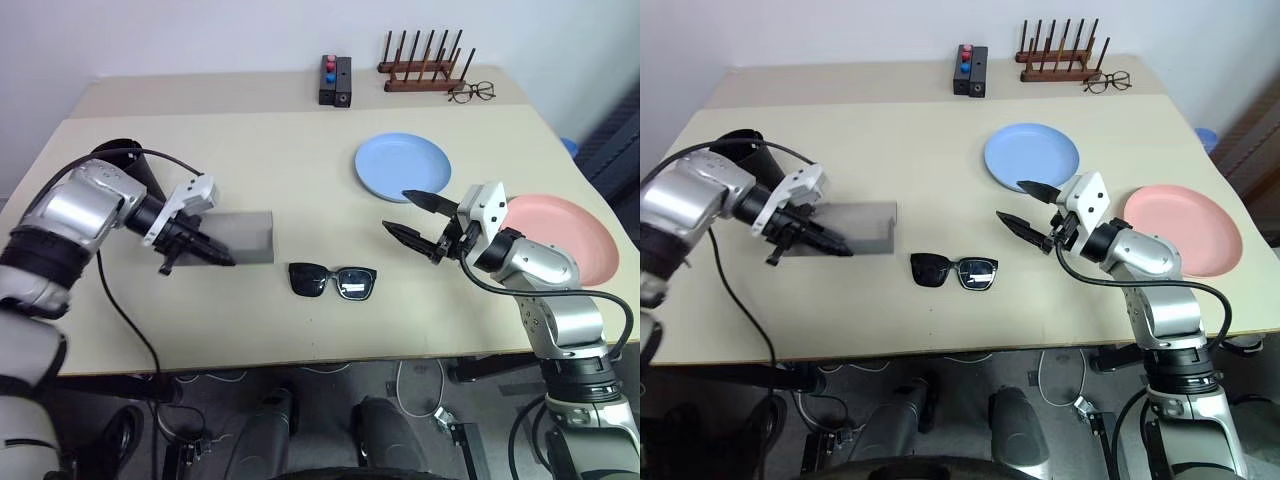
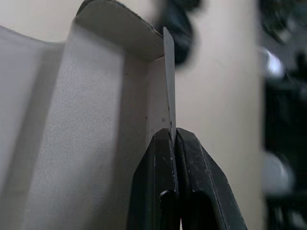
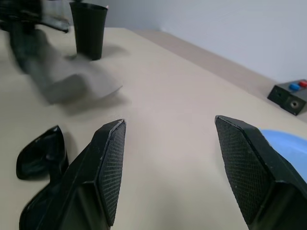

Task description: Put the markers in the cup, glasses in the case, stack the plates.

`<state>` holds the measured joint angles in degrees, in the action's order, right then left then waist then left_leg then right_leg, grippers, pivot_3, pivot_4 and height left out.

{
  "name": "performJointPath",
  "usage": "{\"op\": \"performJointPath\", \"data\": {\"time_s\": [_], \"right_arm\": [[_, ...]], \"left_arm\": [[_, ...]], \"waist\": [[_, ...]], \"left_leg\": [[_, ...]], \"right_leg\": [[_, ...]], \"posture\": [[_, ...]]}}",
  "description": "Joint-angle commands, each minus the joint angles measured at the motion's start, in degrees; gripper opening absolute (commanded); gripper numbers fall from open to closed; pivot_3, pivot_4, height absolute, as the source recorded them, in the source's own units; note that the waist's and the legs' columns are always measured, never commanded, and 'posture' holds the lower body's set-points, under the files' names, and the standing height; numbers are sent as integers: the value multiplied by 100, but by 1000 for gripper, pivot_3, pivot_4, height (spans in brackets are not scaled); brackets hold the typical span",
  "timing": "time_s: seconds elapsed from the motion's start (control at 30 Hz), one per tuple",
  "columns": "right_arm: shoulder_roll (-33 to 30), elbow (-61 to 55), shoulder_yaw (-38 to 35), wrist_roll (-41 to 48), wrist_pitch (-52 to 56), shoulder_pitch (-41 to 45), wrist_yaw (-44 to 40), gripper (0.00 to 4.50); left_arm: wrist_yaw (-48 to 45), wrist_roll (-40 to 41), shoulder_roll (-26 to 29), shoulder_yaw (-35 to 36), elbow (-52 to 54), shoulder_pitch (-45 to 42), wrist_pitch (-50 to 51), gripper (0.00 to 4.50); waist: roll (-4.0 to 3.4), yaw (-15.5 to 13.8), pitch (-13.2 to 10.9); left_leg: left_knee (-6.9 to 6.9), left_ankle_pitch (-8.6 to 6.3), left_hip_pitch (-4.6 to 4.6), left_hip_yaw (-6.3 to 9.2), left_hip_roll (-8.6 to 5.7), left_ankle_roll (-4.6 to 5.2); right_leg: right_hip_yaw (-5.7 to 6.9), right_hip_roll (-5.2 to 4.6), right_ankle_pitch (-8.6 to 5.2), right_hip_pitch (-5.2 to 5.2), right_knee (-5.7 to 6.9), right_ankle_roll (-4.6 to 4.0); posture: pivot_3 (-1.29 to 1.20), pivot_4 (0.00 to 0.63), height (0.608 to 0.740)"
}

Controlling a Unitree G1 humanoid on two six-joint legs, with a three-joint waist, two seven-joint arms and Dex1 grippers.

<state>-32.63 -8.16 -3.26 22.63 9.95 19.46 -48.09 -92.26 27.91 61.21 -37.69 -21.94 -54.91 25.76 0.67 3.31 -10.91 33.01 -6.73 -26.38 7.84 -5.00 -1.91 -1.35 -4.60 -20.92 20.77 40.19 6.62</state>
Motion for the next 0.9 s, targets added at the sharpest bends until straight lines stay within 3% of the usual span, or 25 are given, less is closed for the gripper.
{"op": "performJointPath", "data": {"time_s": [0.03,0.2,0.53,0.67,0.77,0.9], "right_arm": [[25,-189,-44,15,-33,94,37,3012],[18,-186,-30,12,-29,101,32,3012],[-5,-298,-26,86,121,72,-11,3012],[-255,-626,-13,420,366,-182,-527,3012],[-430,-878,-48,630,520,-341,-808,3012],[-570,-1089,-155,825,588,-440,-998,3012]], "left_arm": [[-24,618,402,-67,783,239,-66,37],[-24,747,836,-75,1569,960,45,37],[237,137,186,985,1797,1979,351,37],[264,-179,-22,1233,1664,2192,11,37],[46,-317,-71,1277,1586,2189,146,895],[-19,-283,-117,1379,1674,2105,376,2841]], "waist": [[0,-70,0],[-1,-93,0],[-2,-90,0],[-3,-103,1],[-3,-106,0],[-3,-107,0]], "left_leg": [[1,0,0,0,0,0],[1,0,0,-1,-1,1],[0,0,2,-1,1,2],[-1,0,2,-2,0,2],[-1,-1,0,-2,1,2],[0,-1,1,-1,2,1]], "right_leg": [[1,-1,0,0,0,-1],[1,-1,0,0,-1,-1],[2,1,-1,-1,-1,-1],[2,-2,-1,0,-2,-2],[3,-4,-1,-1,-4,-2],[3,-6,-2,0,-4,-4]], "posture": [[0,150,737],[0,150,737],[0,150,737],[0,150,737],[0,150,737],[0,150,737]]}}
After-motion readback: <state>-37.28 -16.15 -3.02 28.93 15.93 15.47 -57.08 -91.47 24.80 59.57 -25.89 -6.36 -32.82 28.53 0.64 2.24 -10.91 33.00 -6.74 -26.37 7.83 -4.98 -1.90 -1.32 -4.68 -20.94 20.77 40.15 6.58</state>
